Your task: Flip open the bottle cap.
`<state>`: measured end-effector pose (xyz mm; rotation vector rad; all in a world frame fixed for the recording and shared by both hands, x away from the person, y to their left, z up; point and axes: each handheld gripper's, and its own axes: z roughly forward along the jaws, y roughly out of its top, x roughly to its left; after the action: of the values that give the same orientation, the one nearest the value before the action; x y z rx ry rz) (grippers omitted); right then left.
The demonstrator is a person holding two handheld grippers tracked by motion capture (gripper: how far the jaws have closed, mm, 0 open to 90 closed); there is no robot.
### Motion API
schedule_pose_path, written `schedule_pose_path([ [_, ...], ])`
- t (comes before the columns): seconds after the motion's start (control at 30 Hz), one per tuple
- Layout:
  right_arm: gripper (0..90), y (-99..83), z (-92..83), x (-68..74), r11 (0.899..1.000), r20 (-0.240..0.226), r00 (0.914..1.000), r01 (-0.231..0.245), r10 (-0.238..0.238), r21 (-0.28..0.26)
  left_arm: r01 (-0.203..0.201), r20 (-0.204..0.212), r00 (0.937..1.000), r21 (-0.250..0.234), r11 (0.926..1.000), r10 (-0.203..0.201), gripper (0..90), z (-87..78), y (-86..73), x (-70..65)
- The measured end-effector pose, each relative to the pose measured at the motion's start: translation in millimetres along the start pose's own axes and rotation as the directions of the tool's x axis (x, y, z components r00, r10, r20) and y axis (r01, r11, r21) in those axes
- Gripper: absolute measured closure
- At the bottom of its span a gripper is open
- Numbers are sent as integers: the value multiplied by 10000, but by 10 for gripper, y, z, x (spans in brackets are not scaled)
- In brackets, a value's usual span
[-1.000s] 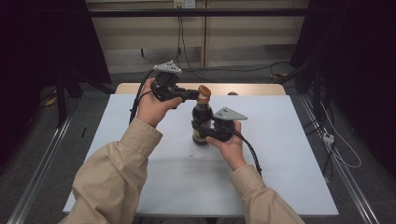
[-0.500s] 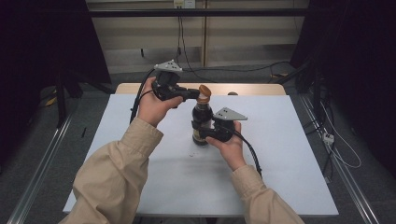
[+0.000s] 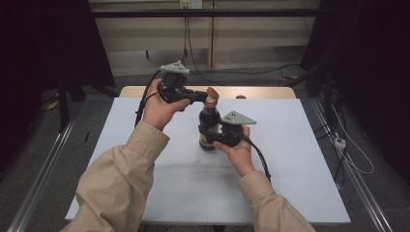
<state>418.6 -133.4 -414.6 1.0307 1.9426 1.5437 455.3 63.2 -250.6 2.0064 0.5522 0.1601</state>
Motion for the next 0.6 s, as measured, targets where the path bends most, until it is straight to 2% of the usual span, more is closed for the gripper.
schedule_pose_path([
  [0.4,299,-1,0,3,10000,0,10000,-31,31,4,-86,-15,10000,69,9999,86,900,-2,32,-10],
  [0.6,298,0,0,9,10000,15,10000,23,-23,7,-65,8,10000,-72,10000,65,900,12,60,-26],
])
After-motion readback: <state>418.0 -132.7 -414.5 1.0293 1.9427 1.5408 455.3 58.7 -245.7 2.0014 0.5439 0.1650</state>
